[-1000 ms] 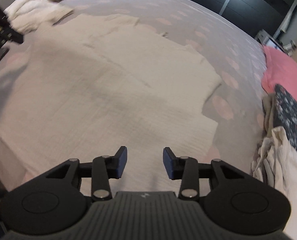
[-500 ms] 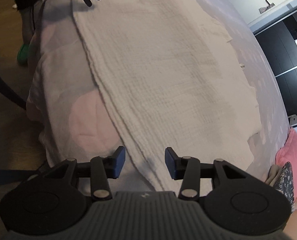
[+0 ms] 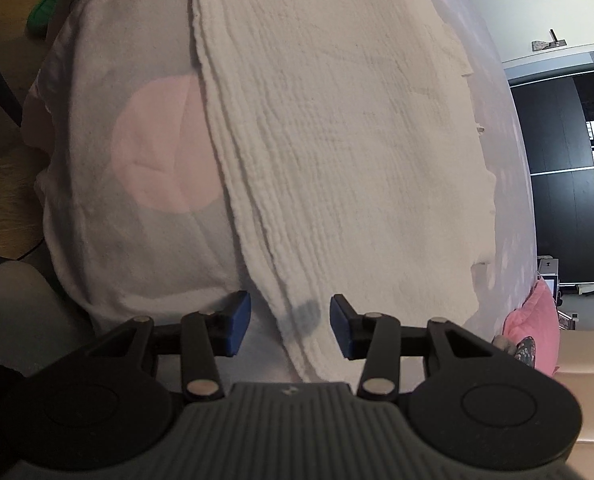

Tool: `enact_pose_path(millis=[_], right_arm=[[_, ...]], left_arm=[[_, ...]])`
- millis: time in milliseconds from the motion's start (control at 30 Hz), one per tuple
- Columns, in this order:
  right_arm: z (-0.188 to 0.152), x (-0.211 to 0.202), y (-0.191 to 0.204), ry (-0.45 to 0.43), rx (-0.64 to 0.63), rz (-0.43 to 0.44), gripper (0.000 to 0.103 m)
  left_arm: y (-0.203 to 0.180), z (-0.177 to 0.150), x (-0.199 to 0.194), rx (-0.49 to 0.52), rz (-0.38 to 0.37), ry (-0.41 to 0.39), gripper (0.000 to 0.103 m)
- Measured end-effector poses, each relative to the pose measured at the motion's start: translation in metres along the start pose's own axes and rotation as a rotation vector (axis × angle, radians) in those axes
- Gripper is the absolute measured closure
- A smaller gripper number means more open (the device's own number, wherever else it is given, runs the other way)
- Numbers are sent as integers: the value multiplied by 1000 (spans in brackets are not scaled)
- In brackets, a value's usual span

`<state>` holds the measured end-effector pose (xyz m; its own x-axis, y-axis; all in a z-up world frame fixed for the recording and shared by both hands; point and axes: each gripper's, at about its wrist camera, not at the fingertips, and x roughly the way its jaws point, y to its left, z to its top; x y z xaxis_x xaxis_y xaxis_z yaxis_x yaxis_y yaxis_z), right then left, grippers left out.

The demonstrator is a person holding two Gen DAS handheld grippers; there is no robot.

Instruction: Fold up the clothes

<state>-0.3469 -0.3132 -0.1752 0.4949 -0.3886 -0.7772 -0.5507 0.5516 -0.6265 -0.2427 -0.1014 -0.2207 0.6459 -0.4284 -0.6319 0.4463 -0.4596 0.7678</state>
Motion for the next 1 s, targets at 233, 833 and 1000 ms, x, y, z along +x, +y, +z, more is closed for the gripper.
enact_pose_path(millis=[233, 833, 1000], right_arm=[[-1, -1, -2, 5, 2, -7, 56], [-18, 6, 6, 58, -89, -95, 55], [-21, 13, 14, 83, -168, -139, 50]], left_arm=[[27, 0, -21, -133, -165, -64, 77], [17, -2, -18, -73, -97, 5, 39], [10, -5, -15, -18, -53, 34, 40]])
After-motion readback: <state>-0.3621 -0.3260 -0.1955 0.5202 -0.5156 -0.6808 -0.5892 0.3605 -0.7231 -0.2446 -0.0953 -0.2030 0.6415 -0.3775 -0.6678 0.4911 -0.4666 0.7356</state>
